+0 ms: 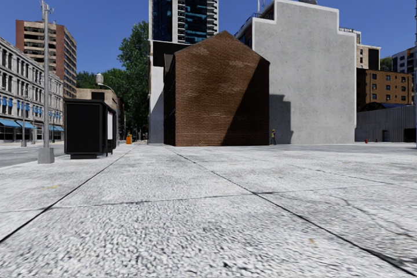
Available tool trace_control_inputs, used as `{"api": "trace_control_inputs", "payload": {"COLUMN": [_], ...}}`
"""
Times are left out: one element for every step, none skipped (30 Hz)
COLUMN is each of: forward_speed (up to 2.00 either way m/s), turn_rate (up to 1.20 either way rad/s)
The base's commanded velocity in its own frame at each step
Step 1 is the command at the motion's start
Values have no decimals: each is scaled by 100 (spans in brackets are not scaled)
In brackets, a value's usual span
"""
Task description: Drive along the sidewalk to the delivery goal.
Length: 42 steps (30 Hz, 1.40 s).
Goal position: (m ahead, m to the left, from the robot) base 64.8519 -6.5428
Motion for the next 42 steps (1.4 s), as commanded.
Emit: {"api": "trace_control_inputs", "payload": {"forward_speed": [200,200,200,200,200,200,200,200,200,200,200,200,200,200,200,200,200,200,200,200,200,200,200,200,200,200,200,200,200,200,200,200,200,200,200,200,200,200,200,200,200,200], "turn_rate": [0,0,0,0,0,0,0,16,33,57,70,82,86,86,87,77,32,21,21,19,15,5,1,0,0,0,0,0,0,0,0,0,10,58,79,79,91,94,89,39,15,15]}}
